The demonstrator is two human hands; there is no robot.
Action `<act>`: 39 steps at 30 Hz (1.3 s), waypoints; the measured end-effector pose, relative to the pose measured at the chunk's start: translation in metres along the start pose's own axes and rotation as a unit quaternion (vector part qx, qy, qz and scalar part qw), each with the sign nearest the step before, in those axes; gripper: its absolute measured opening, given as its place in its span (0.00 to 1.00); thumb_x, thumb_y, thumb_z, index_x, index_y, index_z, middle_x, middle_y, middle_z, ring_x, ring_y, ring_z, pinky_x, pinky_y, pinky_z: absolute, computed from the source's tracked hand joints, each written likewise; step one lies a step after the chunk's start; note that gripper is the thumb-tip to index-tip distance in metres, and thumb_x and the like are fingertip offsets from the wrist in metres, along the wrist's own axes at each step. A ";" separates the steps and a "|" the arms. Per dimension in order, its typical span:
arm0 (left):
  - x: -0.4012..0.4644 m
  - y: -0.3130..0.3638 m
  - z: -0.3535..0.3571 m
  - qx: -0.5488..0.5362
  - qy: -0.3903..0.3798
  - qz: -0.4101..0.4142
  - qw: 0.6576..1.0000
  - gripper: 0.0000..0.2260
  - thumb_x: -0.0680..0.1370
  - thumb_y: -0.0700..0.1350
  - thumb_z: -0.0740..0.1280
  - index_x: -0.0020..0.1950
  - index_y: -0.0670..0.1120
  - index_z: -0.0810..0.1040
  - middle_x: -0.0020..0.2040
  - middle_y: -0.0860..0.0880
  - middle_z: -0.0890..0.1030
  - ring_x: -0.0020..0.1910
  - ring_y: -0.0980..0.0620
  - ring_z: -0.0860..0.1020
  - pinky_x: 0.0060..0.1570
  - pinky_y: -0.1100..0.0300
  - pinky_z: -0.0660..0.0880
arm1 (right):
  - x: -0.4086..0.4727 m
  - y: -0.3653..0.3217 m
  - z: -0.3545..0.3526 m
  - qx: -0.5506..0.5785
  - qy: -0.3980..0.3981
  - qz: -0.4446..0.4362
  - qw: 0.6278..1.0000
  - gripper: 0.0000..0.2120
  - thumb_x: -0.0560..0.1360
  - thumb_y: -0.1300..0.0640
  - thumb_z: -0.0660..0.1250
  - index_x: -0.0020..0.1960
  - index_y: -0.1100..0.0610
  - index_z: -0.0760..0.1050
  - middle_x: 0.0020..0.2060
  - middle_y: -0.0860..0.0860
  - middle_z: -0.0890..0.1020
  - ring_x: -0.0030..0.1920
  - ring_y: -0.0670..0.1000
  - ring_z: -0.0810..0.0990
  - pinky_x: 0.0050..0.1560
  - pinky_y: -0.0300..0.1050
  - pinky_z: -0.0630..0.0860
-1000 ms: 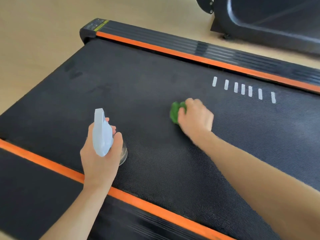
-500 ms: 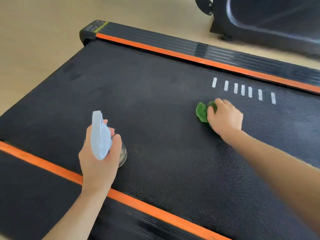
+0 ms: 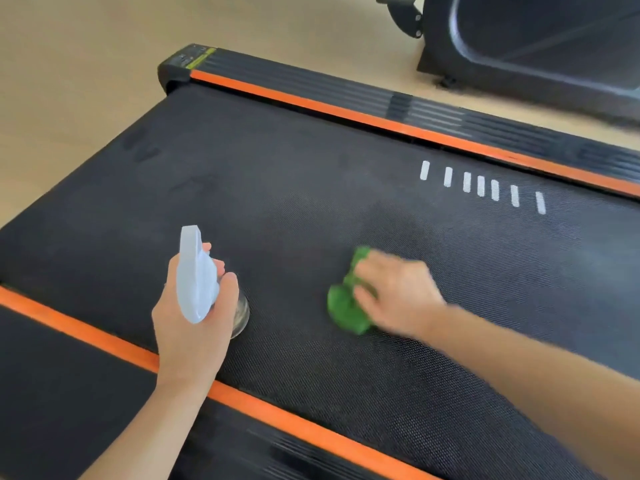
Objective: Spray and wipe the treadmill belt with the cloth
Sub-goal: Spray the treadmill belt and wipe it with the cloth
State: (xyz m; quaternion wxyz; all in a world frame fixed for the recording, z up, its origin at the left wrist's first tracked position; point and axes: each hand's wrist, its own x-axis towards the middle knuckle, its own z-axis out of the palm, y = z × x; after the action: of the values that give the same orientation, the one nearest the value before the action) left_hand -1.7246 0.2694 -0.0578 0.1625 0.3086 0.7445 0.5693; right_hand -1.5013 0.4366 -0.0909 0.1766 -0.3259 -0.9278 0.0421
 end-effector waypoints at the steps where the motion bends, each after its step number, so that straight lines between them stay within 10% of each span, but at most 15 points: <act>1: 0.000 -0.001 0.000 -0.003 0.002 -0.001 1.000 0.18 0.81 0.41 0.72 0.58 0.65 0.75 0.59 0.53 0.83 0.56 0.55 0.82 0.60 0.60 0.78 | 0.025 0.021 0.004 -0.024 0.023 0.111 0.993 0.06 0.77 0.50 0.62 0.49 0.51 0.74 0.46 0.51 0.78 0.44 0.59 0.80 0.37 0.48 0.72; 5: 0.003 -0.005 0.002 0.008 0.007 0.008 1.000 0.20 0.81 0.40 0.72 0.56 0.68 0.74 0.60 0.54 0.83 0.57 0.60 0.81 0.57 0.72 0.74 | 0.079 0.039 0.028 -0.062 0.037 0.323 0.944 0.10 0.80 0.49 0.57 0.51 0.55 0.72 0.46 0.52 0.75 0.48 0.60 0.78 0.40 0.48 0.65; 12: 0.001 -0.002 0.001 0.000 0.011 -0.006 1.000 0.18 0.81 0.41 0.72 0.61 0.64 0.76 0.59 0.54 0.83 0.57 0.54 0.81 0.65 0.47 0.79 | -0.046 -0.046 -0.005 0.068 -0.038 0.031 0.997 0.07 0.75 0.49 0.63 0.43 0.51 0.69 0.38 0.45 0.73 0.35 0.51 0.75 0.30 0.43 0.68; 17: 0.002 -0.002 0.003 -0.013 0.013 -0.024 1.000 0.16 0.81 0.42 0.72 0.63 0.60 0.77 0.53 0.65 0.82 0.54 0.59 0.80 0.64 0.50 0.79 | -0.037 -0.025 -0.009 0.020 -0.067 -0.169 0.983 0.08 0.76 0.51 0.64 0.41 0.53 0.71 0.37 0.48 0.73 0.33 0.52 0.72 0.30 0.44 0.67; 22: 0.002 -0.006 0.003 -0.044 0.020 -0.029 0.998 0.16 0.80 0.44 0.73 0.66 0.57 0.78 0.52 0.61 0.83 0.55 0.58 0.81 0.60 0.59 0.78 | 0.095 -0.007 0.045 -0.051 0.022 0.131 0.990 0.11 0.79 0.48 0.57 0.48 0.54 0.73 0.40 0.48 0.73 0.40 0.57 0.78 0.35 0.46 0.67; 26: 0.004 -0.005 0.001 -0.046 0.019 -0.032 0.998 0.15 0.80 0.46 0.73 0.66 0.54 0.78 0.58 0.64 0.81 0.62 0.58 0.80 0.64 0.58 0.77 | 0.144 -0.045 0.064 -0.045 -0.007 0.163 0.985 0.08 0.81 0.50 0.56 0.47 0.54 0.68 0.42 0.48 0.70 0.39 0.56 0.73 0.37 0.47 0.65; 34: 0.027 -0.010 -0.052 -0.027 0.089 -0.022 0.995 0.18 0.80 0.47 0.74 0.69 0.54 0.78 0.63 0.56 0.81 0.64 0.55 0.79 0.70 0.49 0.76 | -0.024 -0.110 0.018 0.112 -0.079 -0.150 0.979 0.07 0.74 0.50 0.66 0.43 0.50 0.69 0.37 0.44 0.71 0.34 0.48 0.71 0.30 0.40 0.63; 39: 0.036 -0.022 -0.064 -0.028 0.114 -0.032 0.993 0.14 0.80 0.48 0.72 0.56 0.68 0.77 0.56 0.62 0.82 0.57 0.58 0.80 0.65 0.50 0.78 | 0.036 -0.091 0.035 0.056 -0.072 -0.296 0.951 0.07 0.75 0.51 0.64 0.41 0.53 0.72 0.37 0.48 0.73 0.34 0.53 0.72 0.29 0.45 0.69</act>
State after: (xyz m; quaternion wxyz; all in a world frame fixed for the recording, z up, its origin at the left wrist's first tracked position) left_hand -1.7965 0.2411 -0.0554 0.1035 0.2133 0.7516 0.6156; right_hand -1.5938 0.3892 -0.0949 0.1317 -0.0225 -0.9890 0.0637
